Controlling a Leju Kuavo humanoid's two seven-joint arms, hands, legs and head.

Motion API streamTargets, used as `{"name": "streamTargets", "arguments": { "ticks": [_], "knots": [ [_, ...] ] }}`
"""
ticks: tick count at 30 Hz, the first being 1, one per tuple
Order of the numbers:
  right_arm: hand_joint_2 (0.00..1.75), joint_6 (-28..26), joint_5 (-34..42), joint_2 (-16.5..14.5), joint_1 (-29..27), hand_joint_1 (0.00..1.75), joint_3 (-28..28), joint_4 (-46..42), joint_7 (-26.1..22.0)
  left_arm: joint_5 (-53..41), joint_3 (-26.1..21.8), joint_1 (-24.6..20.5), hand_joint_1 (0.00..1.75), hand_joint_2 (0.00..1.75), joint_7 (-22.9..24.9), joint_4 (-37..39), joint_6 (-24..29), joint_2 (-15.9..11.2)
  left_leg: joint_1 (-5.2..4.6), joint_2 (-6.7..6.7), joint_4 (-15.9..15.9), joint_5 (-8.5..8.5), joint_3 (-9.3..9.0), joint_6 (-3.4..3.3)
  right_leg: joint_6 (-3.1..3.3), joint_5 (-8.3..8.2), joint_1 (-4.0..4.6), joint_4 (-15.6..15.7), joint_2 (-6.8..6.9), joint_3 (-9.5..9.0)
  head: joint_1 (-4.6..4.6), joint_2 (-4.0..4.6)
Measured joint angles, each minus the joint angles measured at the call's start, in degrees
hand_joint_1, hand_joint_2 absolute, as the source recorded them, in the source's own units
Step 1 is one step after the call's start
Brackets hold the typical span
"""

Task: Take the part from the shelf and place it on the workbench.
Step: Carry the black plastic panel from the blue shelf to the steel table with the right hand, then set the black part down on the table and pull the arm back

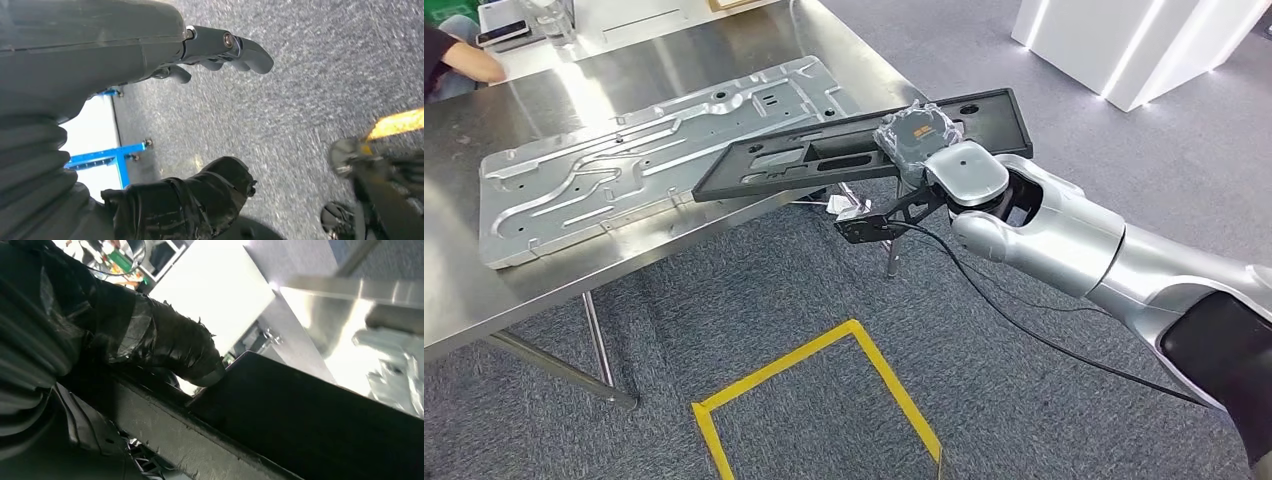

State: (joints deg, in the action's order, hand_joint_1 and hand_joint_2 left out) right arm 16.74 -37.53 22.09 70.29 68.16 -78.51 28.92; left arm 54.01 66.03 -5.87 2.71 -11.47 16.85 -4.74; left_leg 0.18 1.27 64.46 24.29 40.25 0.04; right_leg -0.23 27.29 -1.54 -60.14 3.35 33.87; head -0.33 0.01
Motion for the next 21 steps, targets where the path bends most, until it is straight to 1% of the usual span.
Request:
{"name": "streamTargets", "arguments": {
  "ticks": [1,2,3,4,5,6,7,8,9,10,11,12,13,14,15,16,17,18,19,20,21],
  "knots": [
    [1.75,0.0,0.0,0.0,0.0,1.75,0.0,0.0,0.0,0.0,0.0,-0.1,0.0,1.75,0.0,0.0,0.0,0.0,-0.34,0.78,-3.0,-1.07,-1.41,-0.33,-0.23,0.26,0.08,0.1,0.39,-0.36,-0.02,-0.01],
    [1.75,0.0,0.0,0.0,0.0,1.75,0.0,0.0,0.0,0.0,0.0,-0.1,0.0,1.75,0.0,0.0,0.0,0.0,-0.72,1.35,-4.7,-1.35,-2.24,-0.61,-0.49,0.46,0.13,0.3,0.75,-0.63,-0.02,-0.01],
    [1.75,0.0,0.0,0.0,0.0,1.75,0.0,0.0,0.0,0.0,0.0,-0.2,0.0,1.75,0.0,0.0,0.0,0.0,-1.1,1.36,-5.1,-0.98,-2.5,-0.87,-0.81,0.62,0.14,0.4,1.14,-0.85,-0.02,0.0],
    [1.75,0.0,0.0,-0.1,0.0,1.75,0.0,0.1,0.0,0.0,0.0,-0.2,0.0,1.75,0.0,0.0,0.0,0.0,-1.29,0.82,-5.4,-0.96,-2.73,-1.18,-1.18,0.81,0.17,0.6,1.56,-1.18,-0.01,0.0],
    [1.75,0.0,0.0,-0.2,0.0,1.75,0.0,0.0,0.0,0.0,0.0,-0.2,0.0,1.75,0.0,0.0,0.0,-0.1,-1.21,0.3,-5.8,-0.95,-3.19,-1.45,-1.54,1.13,0.03,0.7,1.75,-1.53,-0.01,0.0],
    [1.75,0.0,0.0,-0.2,0.0,1.75,0.0,0.0,0.0,0.0,0.0,-0.1,0.0,1.75,0.0,0.0,0.0,-0.1,-1.12,-0.23,-6.3,-0.94,-3.8,-1.78,-1.79,1.58,-0.07,0.2,1.27,-1.67,-0.08,0.0],
    [1.75,0.0,0.0,-0.2,0.1,1.75,0.0,0.0,0.0,0.0,0.0,-0.1,0.0,1.75,0.0,0.0,0.0,-0.1,-0.96,-0.71,-6.8,-0.95,-4.45,-2.16,-1.9,2.44,-0.11,-1.4,0.25,-1.13,-0.13,-0.01],
    [1.75,0.0,0.0,-0.2,0.1,1.75,0.0,0.0,0.0,0.0,0.0,-0.1,0.0,1.75,0.0,0.0,0.0,-0.1,-0.78,-1.15,-7.1,-0.89,-4.97,-2.53,-1.88,3.67,-0.16,-4.3,-1.09,0.34,-0.26,-0.01],
    [1.75,0.0,0.0,-0.2,0.2,1.75,-0.1,0.1,0.0,0.0,0.0,-0.2,0.0,1.75,0.0,0.0,0.0,-0.1,-0.81,-1.66,-7.2,-0.75,-5.2,-2.88,-1.83,5.01,-0.06,-8.2,-2.31,2.56,-0.36,-0.01],
    [1.75,0.0,0.0,-0.1,0.1,1.75,0.0,0.1,0.0,0.0,0.0,-0.3,0.0,1.75,0.0,0.0,0.0,-0.1,-0.81,-2.21,-7.1,-0.56,-5.33,-3.16,-1.83,6.14,0.0,-12.1,-2.98,5.12,-0.38,-0.01],
    [1.75,0.0,0.0,-0.1,-0.1,1.75,0.0,0.1,0.0,0.0,0.0,-0.4,0.0,1.75,0.0,0.0,0.0,-0.1,-0.82,-2.9,-7.1,-0.35,-5.44,-3.29,-1.88,6.42,0.05,-14.8,-3.24,7.21,-0.44,-0.01],
    [1.75,0.0,0.0,-0.1,-0.3,1.75,0.0,0.1,0.0,0.0,0.0,-0.4,0.0,1.75,0.0,0.0,0.0,-0.1,-0.82,-3.68,-6.9,-0.1,-5.6,-3.3,-1.92,5.5,0.05,-15.4,-3.33,8.35,-0.46,-0.01],
    [1.75,0.0,0.0,-0.1,-0.4,1.75,0.0,0.2,0.0,0.0,0.0,-0.4,0.0,1.75,0.0,0.0,0.0,-0.1,-0.78,-4.5,-6.7,0.23,-5.79,-3.19,-1.93,3.48,0.01,-13.7,-3.44,8.35,-0.47,-0.01],
    [1.75,0.0,0.0,-0.1,-0.4,1.75,0.0,0.2,0.0,0.0,0.0,-0.3,0.0,1.75,0.0,0.0,0.0,-0.1,-0.71,-5.31,-6.3,0.68,-5.98,-3.0,-1.93,0.69,-0.07,-10.1,-3.84,7.33,-0.51,0.0],
    [1.75,0.0,0.0,-0.1,-0.4,1.75,0.0,0.2,0.0,0.0,0.0,-0.2,0.0,1.75,0.0,0.0,0.0,0.0,-0.66,-6.03,-5.8,1.19,-6.05,-2.73,-1.88,-1.38,-0.18,-6.4,-4.83,6.03,-0.53,0.01],
    [1.75,0.0,0.0,-0.1,-0.3,1.75,0.0,0.2,0.0,0.0,0.0,-0.2,0.0,1.75,0.0,0.0,0.0,0.0,-0.64,-6.72,-5.3,1.65,-5.92,-2.43,-1.81,-2.6,-0.35,-3.2,-5.86,4.72,-0.45,0.0],
    [1.75,0.0,0.0,-0.1,-0.3,1.75,0.0,0.3,0.0,0.0,0.0,-0.2,0.0,1.75,0.0,0.0,-0.1,0.0,-0.53,-7.33,-4.9,1.95,-5.7,-2.1,-1.72,-2.99,-0.38,-1.3,-6.66,3.85,-0.43,0.0],
    [1.75,0.1,0.0,-0.1,-0.3,1.75,0.0,0.3,0.0,0.0,0.0,-0.2,0.0,1.75,0.0,0.0,0.0,0.0,-0.41,-7.93,-4.8,2.07,-5.44,-1.75,-1.51,-2.51,-0.31,-0.7,-7.02,3.45,-0.42,-0.01],
    [1.75,0.1,0.0,-0.1,-0.3,1.75,0.0,0.3,0.0,0.0,0.0,-0.2,0.0,1.75,0.0,0.0,0.0,0.0,-0.28,-8.56,-4.8,2.09,-5.28,-1.42,-1.28,-2.35,-0.24,-0.3,-6.63,3.12,-0.41,-0.01],
    [1.75,0.1,0.0,-0.2,-0.2,1.75,0.0,0.3,-0.1,-0.1,0.0,-0.1,0.0,1.75,0.1,0.0,0.0,0.0,-0.11,-8.85,-5.1,2.17,-5.28,-1.14,-0.99,-2.29,-0.21,-0.1,-6.0,2.81,-0.48,-0.01],
    [1.75,0.2,0.0,-0.4,-0.1,1.75,0.0,0.4,-0.1,-0.2,0.0,0.1,0.0,1.75,0.1,0.0,0.1,0.1,-0.13,-8.18,-4.9,2.43,-5.22,-0.81,-0.62,-2.18,-0.28,0.3,-5.4,2.31,-0.41,0.0]
  ]
}}
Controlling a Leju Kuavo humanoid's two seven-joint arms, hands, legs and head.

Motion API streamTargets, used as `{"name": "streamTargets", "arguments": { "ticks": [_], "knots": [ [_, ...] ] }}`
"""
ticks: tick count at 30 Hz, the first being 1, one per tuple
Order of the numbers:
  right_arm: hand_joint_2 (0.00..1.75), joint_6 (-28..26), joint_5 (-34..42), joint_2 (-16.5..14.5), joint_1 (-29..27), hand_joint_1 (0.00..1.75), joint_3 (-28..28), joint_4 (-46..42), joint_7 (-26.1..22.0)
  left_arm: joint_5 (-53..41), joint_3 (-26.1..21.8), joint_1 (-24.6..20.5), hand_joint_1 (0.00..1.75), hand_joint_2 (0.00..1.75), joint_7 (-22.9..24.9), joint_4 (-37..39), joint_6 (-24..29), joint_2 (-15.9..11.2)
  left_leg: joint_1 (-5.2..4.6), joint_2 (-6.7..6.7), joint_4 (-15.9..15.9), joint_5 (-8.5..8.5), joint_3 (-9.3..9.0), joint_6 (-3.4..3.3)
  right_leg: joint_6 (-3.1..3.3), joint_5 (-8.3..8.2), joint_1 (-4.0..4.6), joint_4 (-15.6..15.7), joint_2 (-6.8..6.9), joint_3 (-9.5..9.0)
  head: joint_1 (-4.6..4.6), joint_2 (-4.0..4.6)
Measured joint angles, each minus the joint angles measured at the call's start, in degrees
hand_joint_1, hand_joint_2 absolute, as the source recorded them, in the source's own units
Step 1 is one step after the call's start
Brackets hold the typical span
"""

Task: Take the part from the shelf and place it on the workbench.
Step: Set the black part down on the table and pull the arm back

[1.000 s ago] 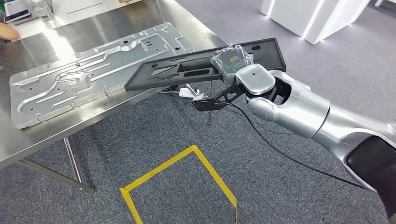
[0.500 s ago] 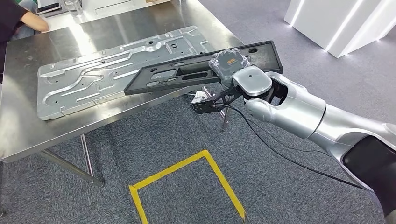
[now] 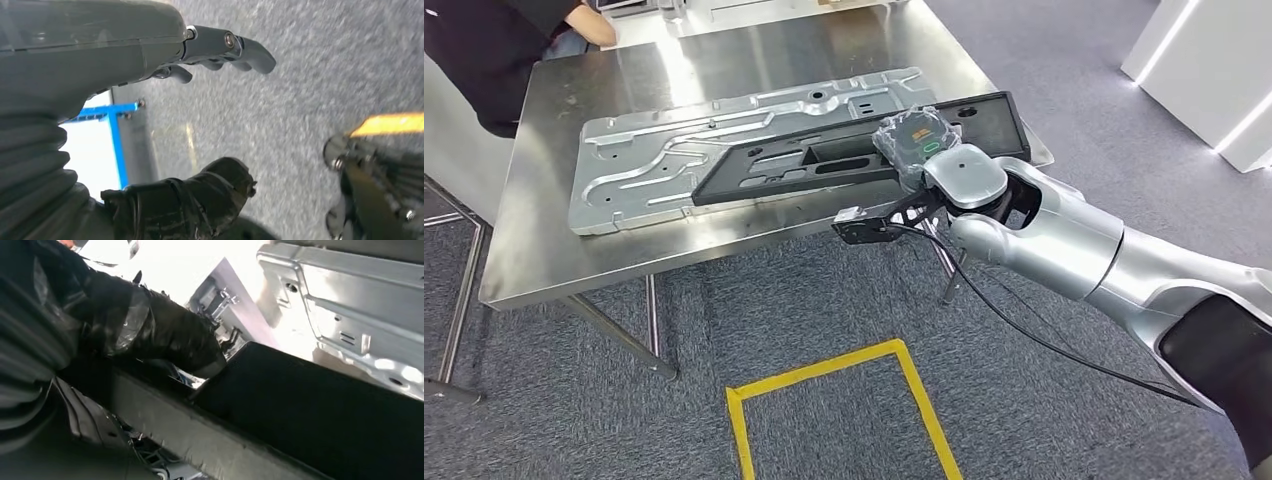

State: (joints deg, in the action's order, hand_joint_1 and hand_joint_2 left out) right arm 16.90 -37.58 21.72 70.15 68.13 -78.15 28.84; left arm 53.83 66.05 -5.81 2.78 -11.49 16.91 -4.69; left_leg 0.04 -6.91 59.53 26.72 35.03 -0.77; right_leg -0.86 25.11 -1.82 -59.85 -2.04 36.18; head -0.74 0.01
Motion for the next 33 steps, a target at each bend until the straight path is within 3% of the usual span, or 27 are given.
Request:
{"name": "streamTargets", "arguments": {
  "ticks": [2,4,6,7,9,10,12,14,16,18,20,21,22,24,26,31,33],
  "knots": [
    [1.75,0.1,-0.1,-0.2,0.3,1.75,0.0,0.0,0.0,-0.2,0.0,0.0,0.0,1.75,0.0,0.0,0.1,0.1,0.1,3.19,3.2,1.36,1.53,0.75,0.62,0.23,-0.18,0.9,1.22,-1.25,0.39,-0.01],
    [1.75,0.2,-0.2,-0.2,0.5,1.75,0.0,0.1,0.0,-0.3,0.0,-0.2,0.0,1.75,0.1,0.0,0.1,0.2,0.48,5.88,9.8,3.13,5.44,1.6,0.99,0.78,-0.08,1.2,2.3,-2.26,0.71,-0.01],
    [1.75,0.3,-0.2,-0.2,0.6,1.75,0.1,0.2,0.0,-0.4,0.0,-0.3,0.0,1.75,0.1,0.0,0.1,0.2,0.91,6.49,13.5,2.73,8.63,2.17,0.99,1.56,-0.05,1.2,3.13,-3.17,0.72,0.0],
    [1.75,0.3,-0.2,-0.2,0.6,1.75,0.1,0.2,0.0,-0.4,0.0,-0.2,0.0,1.75,0.1,0.0,0.1,0.2,1.06,6.58,12.5,1.07,8.81,2.33,0.88,1.99,-0.06,1.2,3.39,-3.68,0.72,0.0],
    [1.75,0.2,-0.2,-0.2,0.6,1.75,0.2,0.2,0.0,-0.4,0.1,-0.1,0.0,1.75,0.1,0.0,0.1,0.2,1.22,6.78,5.8,-3.66,6.49,2.32,0.54,2.86,-0.08,1.3,3.85,-4.78,0.7,-0.01],
    [1.75,0.2,-0.1,-0.2,0.7,1.75,0.2,0.2,0.1,-0.4,0.1,-0.1,0.0,1.75,0.0,0.0,0.1,0.2,1.05,6.92,2.6,-5.18,4.98,2.16,0.28,3.23,-0.02,1.3,4.0,-5.18,0.68,0.0],
    [1.75,0.1,0.1,-0.1,0.9,1.75,0.2,0.2,0.2,-0.5,0.1,-0.2,0.0,1.75,0.0,0.0,0.2,0.2,0.55,7.22,-0.6,-5.44,3.26,1.46,-0.4,3.72,0.02,1.5,4.15,-5.52,0.69,0.01],
    [1.75,0.2,0.2,-0.1,0.9,1.75,0.2,0.1,0.3,-0.6,0.1,-0.4,0.0,1.75,0.0,0.0,0.2,0.2,0.24,7.29,-1.1,-4.56,2.77,0.53,-1.18,4.12,0.01,1.6,4.17,-5.81,0.72,0.01],
    [1.75,0.2,0.2,0.1,0.8,1.75,0.2,0.0,0.5,-0.6,0.2,-0.4,0.0,1.75,0.0,0.0,0.3,0.2,0.33,7.25,-1.6,-4.08,1.81,-0.28,-1.53,5.21,-0.04,0.0,3.65,-5.43,0.52,0.0],
    [1.75,0.2,0.2,0.3,0.8,1.75,0.2,0.0,0.6,-0.6,0.2,-0.4,0.0,1.75,0.0,0.0,0.3,0.2,0.4,7.23,-2.1,-3.63,0.87,-1.04,-1.34,7.49,0.14,-6.1,2.77,-2.04,0.33,0.01],
    [1.75,0.3,0.2,0.4,0.7,1.75,0.2,-0.1,0.7,-0.6,0.2,-0.7,0.0,1.75,0.0,0.0,0.3,0.2,0.27,7.04,-2.0,-3.04,0.32,-1.56,-1.23,9.23,0.39,-13.6,2.29,3.09,0.32,0.01],
    [1.75,0.3,0.2,0.5,0.5,1.75,0.2,-0.1,0.7,-0.6,0.2,-0.7,0.0,1.75,0.0,0.0,0.3,0.2,0.19,6.82,-1.9,-2.68,-0.01,-1.66,-1.21,8.78,0.42,-15.5,2.19,4.96,0.3,0.01],
    [1.75,0.4,0.2,0.6,0.3,1.75,0.2,-0.1,0.7,-0.6,0.2,-0.8,0.0,1.75,0.0,0.0,0.2,0.2,0.14,6.55,-1.7,-2.23,-0.38,-1.65,-1.16,7.11,0.41,-15.0,2.15,5.79,0.31,0.01],
    [1.75,0.5,0.1,0.6,0.2,1.75,0.2,-0.1,0.8,-0.5,0.2,-0.8,0.0,1.75,0.1,0.0,0.1,0.2,0.13,5.99,-0.9,-1.08,-1.05,-1.36,-0.96,1.76,0.35,-8.5,2.14,4.48,0.3,0.01],
    [1.75,0.6,0.0,0.6,0.4,1.75,0.2,-0.1,0.7,-0.5,0.2,-0.8,0.0,1.75,0.2,0.0,0.0,0.2,-0.1,5.59,0.0,0.0,-1.06,-0.79,-0.64,-1.01,0.4,-2.5,2.0,2.21,0.37,0.01],
    [1.75,0.8,-0.2,0.5,0.5,1.75,0.2,0.0,0.6,-0.4,0.2,-1.0,0.0,1.75,0.4,0.0,-0.1,0.3,-0.08,5.68,1.3,1.26,-0.46,0.37,0.76,-0.55,0.39,-0.9,2.01,1.25,0.51,0.0],
    [1.75,0.8,-0.3,0.4,0.5,1.75,0.2,0.0,0.6,-0.4,0.2,-1.0,0.0,1.75,0.4,0.0,-0.1,0.4,0.16,6.25,6.6,3.63,2.17,1.07,1.26,-0.27,0.23,-0.6,2.11,0.59,0.64,-0.01]
  ]
}}
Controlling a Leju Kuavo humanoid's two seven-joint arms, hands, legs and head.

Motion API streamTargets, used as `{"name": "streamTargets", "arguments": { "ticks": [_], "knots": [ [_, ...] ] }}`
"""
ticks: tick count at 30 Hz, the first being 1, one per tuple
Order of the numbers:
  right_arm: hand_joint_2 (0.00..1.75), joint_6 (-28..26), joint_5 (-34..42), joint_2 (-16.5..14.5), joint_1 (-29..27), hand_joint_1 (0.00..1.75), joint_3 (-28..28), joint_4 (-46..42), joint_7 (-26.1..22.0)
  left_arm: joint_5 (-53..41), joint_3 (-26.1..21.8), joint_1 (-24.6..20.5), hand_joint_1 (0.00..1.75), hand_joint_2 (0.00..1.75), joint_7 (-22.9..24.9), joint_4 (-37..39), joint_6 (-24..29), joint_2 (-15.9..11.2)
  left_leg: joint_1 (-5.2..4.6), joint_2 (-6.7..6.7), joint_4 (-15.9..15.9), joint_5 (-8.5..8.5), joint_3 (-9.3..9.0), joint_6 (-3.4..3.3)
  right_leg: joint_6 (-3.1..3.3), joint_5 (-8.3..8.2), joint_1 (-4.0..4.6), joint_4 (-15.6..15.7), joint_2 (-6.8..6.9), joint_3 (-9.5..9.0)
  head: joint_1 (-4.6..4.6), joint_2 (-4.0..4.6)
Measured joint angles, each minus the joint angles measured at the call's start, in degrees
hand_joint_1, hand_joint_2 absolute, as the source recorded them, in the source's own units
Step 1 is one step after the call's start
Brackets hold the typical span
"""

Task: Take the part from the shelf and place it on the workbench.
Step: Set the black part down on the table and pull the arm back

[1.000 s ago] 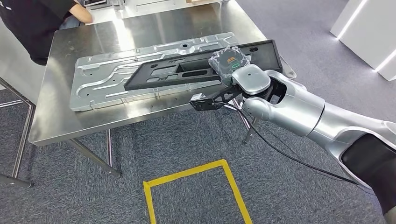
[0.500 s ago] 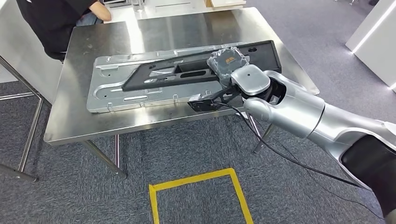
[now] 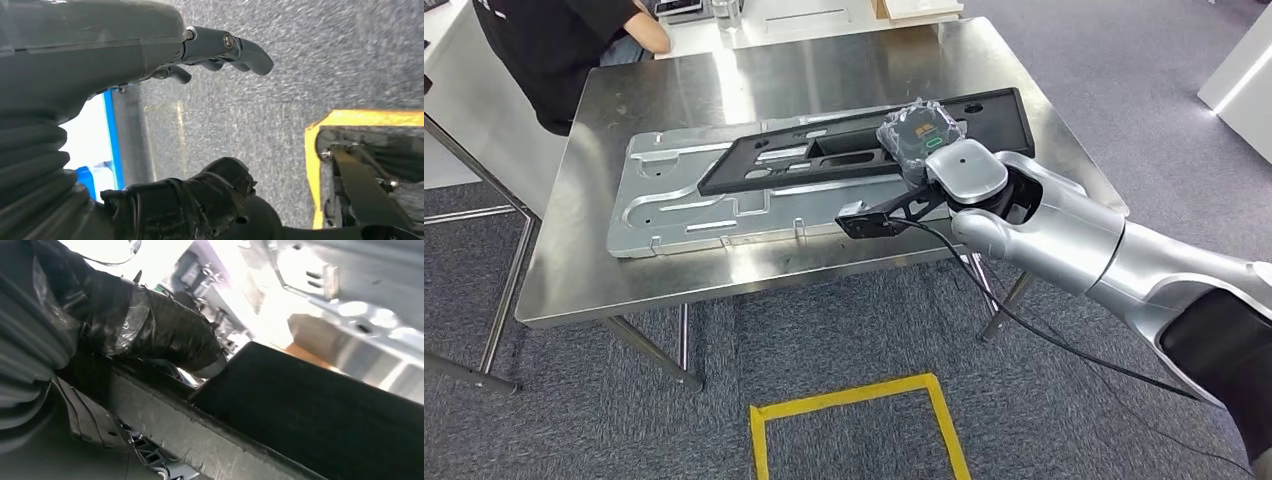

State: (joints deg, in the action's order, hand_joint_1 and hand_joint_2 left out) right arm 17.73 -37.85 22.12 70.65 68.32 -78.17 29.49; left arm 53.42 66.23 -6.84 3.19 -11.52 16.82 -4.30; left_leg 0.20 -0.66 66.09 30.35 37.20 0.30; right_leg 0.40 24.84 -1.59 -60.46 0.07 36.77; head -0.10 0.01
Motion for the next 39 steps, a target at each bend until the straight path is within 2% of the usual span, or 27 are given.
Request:
{"name": "streamTargets", "arguments": {
  "ticks": [2,3,4,5,6,8,9,11,14,16,18,19,20,21,22,23,24,26,29,30,32,33,34,35,36,37,39],
  "knots": [
    [1.75,0.0,-0.1,0.0,-0.1,1.75,0.0,0.0,0.0,0.0,0.0,0.0,0.0,1.75,0.0,0.0,0.0,0.0,0.23,0.26,7.3,2.26,4.21,0.44,0.24,0.43,0.02,0.1,0.02,-0.56,0.05,0.01],
    [1.75,0.1,-0.2,0.0,-0.1,1.75,0.0,0.0,0.0,0.0,0.0,0.0,0.0,1.75,0.0,0.0,0.0,0.0,0.28,0.29,9.2,2.16,5.72,0.51,0.26,0.7,0.02,0.1,0.0,-0.89,0.07,0.01],
    [1.75,0.1,-0.2,0.0,-0.2,1.75,0.0,0.0,0.0,0.0,0.0,0.1,0.0,1.75,0.1,0.0,0.0,0.0,0.3,0.29,9.2,1.02,6.3,0.49,0.23,0.98,0.03,0.1,-0.02,-1.27,0.06,0.01],
    [1.75,0.1,-0.2,0.0,-0.3,1.75,0.0,0.0,0.0,0.0,0.0,0.2,0.0,1.75,0.1,0.0,0.0,0.0,0.31,0.29,7.0,-1.2,5.82,0.35,0.15,1.3,0.03,0.1,-0.05,-1.74,0.06,0.01],
    [1.75,0.1,-0.2,0.0,-0.3,1.75,0.0,0.0,0.0,0.0,0.0,0.2,0.0,1.75,0.1,0.0,0.0,0.0,0.3,0.3,3.4,-3.85,4.56,0.12,0.05,1.61,0.04,0.1,-0.07,-2.22,0.06,0.02],
    [1.75,0.1,-0.3,0.0,-0.3,1.75,0.0,0.0,-0.1,0.0,0.0,0.2,0.0,1.75,0.1,0.0,0.0,0.0,-0.03,0.32,-3.7,-7.12,1.55,-0.49,-0.34,2.12,0.11,0.3,-0.04,-2.98,0.02,0.02],
    [1.75,0.1,-0.4,0.0,-0.2,1.75,0.0,0.1,0.0,0.0,0.0,0.2,0.0,1.75,0.1,0.0,0.0,0.0,-0.25,0.38,-5.5,-7.43,0.65,-0.79,-0.6,2.23,0.13,0.5,-0.03,-3.12,0.01,0.02],
    [1.75,0.0,-0.5,0.0,-0.3,1.75,0.0,0.1,0.0,0.0,0.0,0.1,0.0,1.75,0.0,0.0,0.0,0.0,-0.67,0.41,-6.9,-7.02,0.0,-1.28,-1.27,2.35,0.12,0.8,0.02,-3.27,0.0,0.01],
    [1.75,-0.4,-0.9,-0.1,-0.6,1.75,0.0,0.2,-0.3,-0.2,0.0,0.1,0.0,1.75,0.0,0.0,0.1,0.0,-0.37,0.38,-8.1,-6.98,-1.09,-1.92,-2.05,3.23,0.15,0.2,0.07,-3.22,-0.12,0.01],
    [1.75,-1.2,-1.4,-0.3,-0.7,1.75,0.0,0.4,-0.7,-0.2,0.0,0.1,0.0,1.75,0.0,0.0,0.1,0.0,-0.24,0.4,-8.6,-6.85,-1.8,-2.51,-2.03,5.75,0.23,-5.8,-0.01,-0.16,-0.31,0.01],
    [1.75,-2.0,-1.8,-0.6,-1.2,1.75,0.1,0.7,-1.6,-0.3,0.0,-0.1,0.0,1.75,0.0,0.0,0.0,0.0,-0.33,0.32,-8.6,-6.49,-2.1,-3.04,-2.0,8.05,0.34,-13.6,-0.05,4.63,-0.42,0.01],
    [1.75,-2.4,-2.0,-0.8,-1.6,1.75,0.2,1.0,-2.2,-0.3,0.0,-0.2,0.0,1.75,0.0,0.0,-0.1,0.0,-0.39,0.17,-8.6,-6.26,-2.31,-3.13,-2.0,7.69,0.36,-15.3,-0.05,6.12,-0.42,0.02],
    [1.75,-2.7,-2.3,-1.1,-2.1,1.75,0.4,1.4,-2.7,-0.3,0.0,-0.2,0.0,1.75,0.0,0.0,-0.3,0.0,-0.42,-0.01,-8.5,-6.0,-2.56,-3.13,-1.96,6.26,0.36,-14.7,-0.04,6.5,-0.43,0.02],
    [1.75,-3.1,-2.8,-1.4,-2.4,1.75,0.6,1.8,-3.2,-0.3,0.0,-0.2,0.0,1.75,0.1,0.0,-0.4,0.0,-0.43,-0.21,-8.2,-5.65,-2.82,-3.02,-1.85,3.82,0.36,-11.9,-0.04,5.82,-0.44,0.01],
    [1.75,-3.4,-3.2,-1.9,-2.7,1.75,0.8,2.3,-3.6,-0.4,0.0,-0.2,0.0,1.75,0.1,0.0,-0.5,0.0,-0.43,-0.36,-7.9,-5.22,-3.01,-2.85,-1.67,1.26,0.38,-7.7,-0.03,4.45,-0.45,0.01],
    [1.75,-3.9,-3.6,-2.4,-2.8,1.75,0.9,2.8,-3.8,-0.4,0.0,-0.3,0.0,1.75,0.2,0.0,-0.5,0.0,-0.55,-0.47,-7.4,-4.75,-2.96,-2.58,-1.48,-0.39,0.44,-4.0,-0.03,2.92,-0.43,0.01],
    [1.75,-4.4,-3.8,-2.9,-2.8,1.75,0.9,3.2,-4.0,-0.5,0.0,-0.3,0.0,1.75,0.3,0.0,-0.6,0.0,-0.62,-0.56,-7.1,-4.39,-2.79,-2.3,-1.29,-1.34,0.51,-1.4,-0.05,1.82,-0.39,0.01],
    [1.75,-5.2,-4.0,-3.9,-2.8,1.75,0.9,3.9,-4.2,-0.6,0.0,-0.4,0.0,1.75,0.5,0.0,-0.6,-0.1,-0.75,-0.64,-6.8,-4.07,-2.48,-1.76,-0.94,-1.1,0.74,0.1,-0.14,1.11,-0.34,0.01],
    [1.75,-5.3,-4.1,-5.1,-2.8,1.75,0.9,4.8,-4.5,-0.6,0.0,-0.5,0.0,1.75,0.6,0.0,-0.6,-0.4,-0.64,-0.46,-5.9,-3.17,-2.25,-0.96,-0.19,-1.02,0.44,0.7,-0.08,0.58,-0.33,0.01],
    [1.75,-5.3,-4.1,-5.5,-2.8,1.75,0.9,5.1,-4.7,-0.6,0.0,-0.5,0.0,1.75,0.6,0.0,-0.6,-0.5,-0.54,-0.31,-3.9,-2.12,-1.33,-0.55,0.08,-0.96,0.27,0.9,-0.01,0.27,-0.3,0.01],
    [1.75,-5.3,-4.2,-6.1,-2.8,1.75,0.9,5.7,-4.8,-0.6,0.0,-0.5,0.0,1.75,0.6,0.0,-0.6,-0.6,-0.21,-0.02,2.8,0.55,2.17,0.26,0.46,-0.69,0.2,1.0,0.08,-0.19,-0.19,0.02],
    [1.75,-5.3,-4.3,-6.4,-2.8,1.75,0.9,6.0,-4.8,-0.6,0.0,-0.5,0.0,1.75,0.6,0.0,-0.6,-0.6,-0.02,0.05,6.2,1.45,4.17,0.56,0.56,-0.51,0.19,1.0,0.06,-0.39,-0.2,0.02],
    [1.75,-5.3,-4.3,-6.6,-2.8,1.75,1.0,6.2,-4.9,-0.6,0.0,-0.5,0.0,1.75,0.6,0.0,-0.6,-0.7,0.13,0.11,8.0,1.46,5.51,0.76,0.57,-0.31,0.16,1.0,0.04,-0.63,-0.19,0.02],
    [1.75,-5.3,-4.3,-6.8,-2.9,1.75,1.1,6.5,-4.9,-0.5,0.0,-0.4,0.0,1.75,0.6,0.0,-0.6,-0.8,0.26,0.17,8.0,0.5,5.97,0.88,0.52,-0.09,0.13,1.0,0.01,-0.9,-0.2,0.02],
    [1.75,-5.3,-4.3,-6.9,-2.9,1.75,1.1,6.7,-4.9,-0.5,0.0,-0.4,0.0,1.75,0.6,0.0,-0.6,-0.8,0.38,0.24,5.7,-1.47,5.28,0.92,0.4,0.15,0.08,1.0,-0.03,-1.25,-0.2,0.01],
    [1.75,-5.3,-4.3,-7.0,-2.9,1.75,1.1,6.8,-5.0,-0.5,0.0,-0.4,0.0,1.75,0.6,0.0,-0.6,-0.8,0.47,0.3,1.8,-3.95,3.73,0.91,0.22,0.41,0.03,1.0,-0.04,-1.65,-0.21,0.01],
    [1.75,-5.3,-4.4,-7.3,-2.8,1.75,1.2,7.1,-5.0,-0.5,0.0,-0.4,0.0,1.75,0.6,0.0,-0.6,-0.9,0.3,0.31,-5.3,-6.8,0.45,0.69,-0.28,0.85,0.05,1.1,-0.04,-2.25,-0.21,0.01]
  ]
}}
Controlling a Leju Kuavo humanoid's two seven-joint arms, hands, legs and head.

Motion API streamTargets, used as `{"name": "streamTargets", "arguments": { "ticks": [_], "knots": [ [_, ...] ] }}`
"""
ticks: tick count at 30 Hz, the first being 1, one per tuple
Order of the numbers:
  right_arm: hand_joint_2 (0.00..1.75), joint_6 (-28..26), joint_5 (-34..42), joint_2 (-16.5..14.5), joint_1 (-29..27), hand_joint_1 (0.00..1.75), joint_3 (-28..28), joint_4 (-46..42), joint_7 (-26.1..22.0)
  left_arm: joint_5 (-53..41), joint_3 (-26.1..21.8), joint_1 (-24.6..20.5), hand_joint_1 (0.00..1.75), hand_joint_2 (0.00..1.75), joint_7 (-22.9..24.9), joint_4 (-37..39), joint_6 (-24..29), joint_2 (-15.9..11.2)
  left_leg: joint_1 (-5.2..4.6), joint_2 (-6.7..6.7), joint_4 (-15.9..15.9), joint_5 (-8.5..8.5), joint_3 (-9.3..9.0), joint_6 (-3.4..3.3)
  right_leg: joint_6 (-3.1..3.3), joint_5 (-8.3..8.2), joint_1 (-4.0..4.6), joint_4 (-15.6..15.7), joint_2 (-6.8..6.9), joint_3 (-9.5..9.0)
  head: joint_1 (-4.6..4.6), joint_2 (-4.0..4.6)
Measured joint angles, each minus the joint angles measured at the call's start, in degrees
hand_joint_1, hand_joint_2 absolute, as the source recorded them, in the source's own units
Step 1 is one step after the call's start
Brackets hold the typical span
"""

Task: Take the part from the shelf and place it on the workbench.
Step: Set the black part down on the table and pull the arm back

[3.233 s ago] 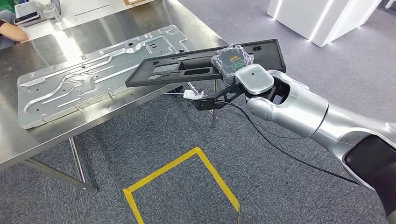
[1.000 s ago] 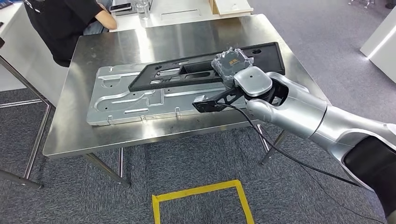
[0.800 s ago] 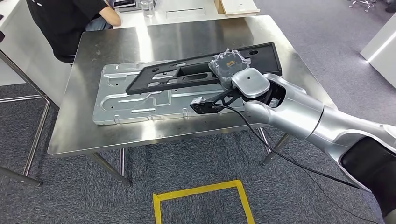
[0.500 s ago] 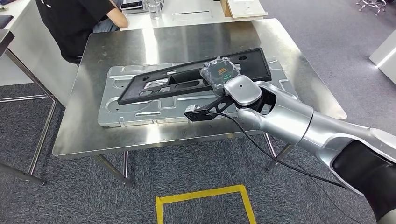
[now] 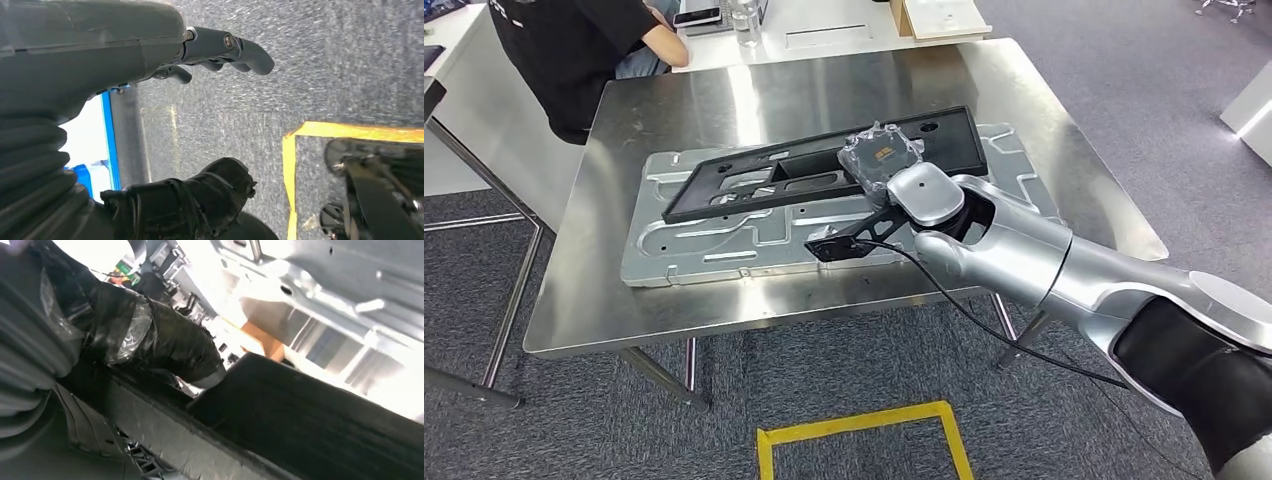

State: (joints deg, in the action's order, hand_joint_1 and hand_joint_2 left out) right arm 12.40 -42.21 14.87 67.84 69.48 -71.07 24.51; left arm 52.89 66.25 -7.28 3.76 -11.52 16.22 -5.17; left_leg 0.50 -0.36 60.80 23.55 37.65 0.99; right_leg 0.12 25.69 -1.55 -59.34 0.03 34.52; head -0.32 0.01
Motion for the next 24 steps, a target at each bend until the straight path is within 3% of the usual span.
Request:
{"name": "streamTargets", "arguments": {
  "ticks": [3,6,9,10,11,12,13,15,18,21,24],
  "knots": [
    [1.75,-0.1,-0.1,-0.2,0.0,1.75,0.0,0.4,0.0,0.0,0.0,-0.2,0.0,1.75,0.0,0.0,-0.1,0.0,-0.5,-0.12,-2.4,0.18,-1.33,-0.86,-0.92,0.16,0.1,0.4,0.02,-0.27,-0.02,0.01],
    [1.75,-0.3,-0.1,-0.3,-0.1,1.75,0.0,0.7,0.0,0.0,0.0,-0.1,0.0,1.75,0.0,0.0,-0.3,0.0,-0.11,-0.06,-3.0,0.18,-1.98,-1.89,-1.52,1.49,0.16,-1.4,0.02,0.56,-0.37,0.0],
    [1.75,-0.7,-0.2,-0.3,-0.4,1.75,0.0,1.1,-0.1,0.1,0.0,-0.3,0.0,1.75,0.0,0.0,-0.4,-0.1,-0.29,-0.02,-3.1,0.55,-2.42,-2.8,-1.41,5.25,0.39,-11.2,0.0,5.93,-0.71,0.0],
    [1.75,-0.7,-0.2,-0.3,-0.7,1.75,0.0,1.2,-0.2,0.1,0.0,-0.4,0.0,1.75,0.0,0.0,-0.4,-0.2,-0.42,-0.04,-3.0,0.76,-2.54,-3.01,-1.33,5.58,0.47,-13.8,-0.01,7.66,-0.7,0.01],
    [1.75,-0.7,-0.2,-0.3,-1.0,1.75,0.1,1.3,-0.3,0.1,0.0,-0.4,0.0,1.75,0.0,0.0,-0.4,-0.3,-0.53,-0.1,-2.8,1.01,-2.69,-3.14,-1.18,4.9,0.53,-14.5,-0.01,8.51,-0.71,0.01],
    [1.75,-0.7,-0.2,-0.3,-1.4,1.75,0.1,1.5,-0.4,0.1,0.0,-0.5,0.0,1.75,0.0,0.0,-0.4,-0.4,-0.61,-0.19,-2.6,1.32,-2.85,-3.19,-0.98,3.22,0.58,-12.9,0.0,8.26,-0.71,0.01],
    [1.75,-0.7,-0.2,-0.3,-1.6,1.75,0.1,1.6,-0.5,0.2,0.0,-0.4,0.0,1.75,-0.1,0.0,-0.4,-0.4,-0.66,-0.29,-2.3,1.7,-3.01,-3.16,-0.74,1.0,0.65,-9.7,0.0,7.11,-0.72,0.01],
    [1.75,-0.7,-0.2,-0.4,-1.7,1.75,0.0,1.7,-0.6,0.3,0.0,-0.4,0.0,1.75,-0.1,0.0,-0.4,-0.4,-0.79,-0.42,-1.6,2.43,-3.0,-2.87,-0.27,-1.62,0.93,-3.3,0.0,4.45,-0.67,0.01],
    [1.75,-0.7,-0.2,-0.4,-1.7,1.75,0.0,1.8,-0.7,0.4,0.0,-0.5,0.0,1.75,-0.1,0.0,-0.4,-0.6,-0.98,-0.46,-1.3,2.83,-2.88,-2.3,0.15,-1.7,1.24,-0.9,-0.12,3.28,-0.58,-0.01],
    [1.75,-0.5,-0.3,-0.5,-1.7,1.75,0.0,2.0,-0.8,0.4,0.0,-0.4,0.0,1.75,-0.1,0.0,-0.5,-0.8,-0.9,-0.35,0.0,4.12,-2.33,-1.45,0.75,-1.7,0.79,-0.3,-0.14,2.68,-0.49,0.0],
    [1.75,0.1,-0.6,-0.6,-1.6,1.75,0.0,2.3,-0.9,0.5,0.0,-0.5,0.0,1.75,-0.2,0.0,-0.7,-1.0,-0.5,-0.09,9.6,8.22,2.53,-0.39,1.23,-1.38,0.61,-0.1,-0.14,2.06,-0.25,0.0]
  ]
}}
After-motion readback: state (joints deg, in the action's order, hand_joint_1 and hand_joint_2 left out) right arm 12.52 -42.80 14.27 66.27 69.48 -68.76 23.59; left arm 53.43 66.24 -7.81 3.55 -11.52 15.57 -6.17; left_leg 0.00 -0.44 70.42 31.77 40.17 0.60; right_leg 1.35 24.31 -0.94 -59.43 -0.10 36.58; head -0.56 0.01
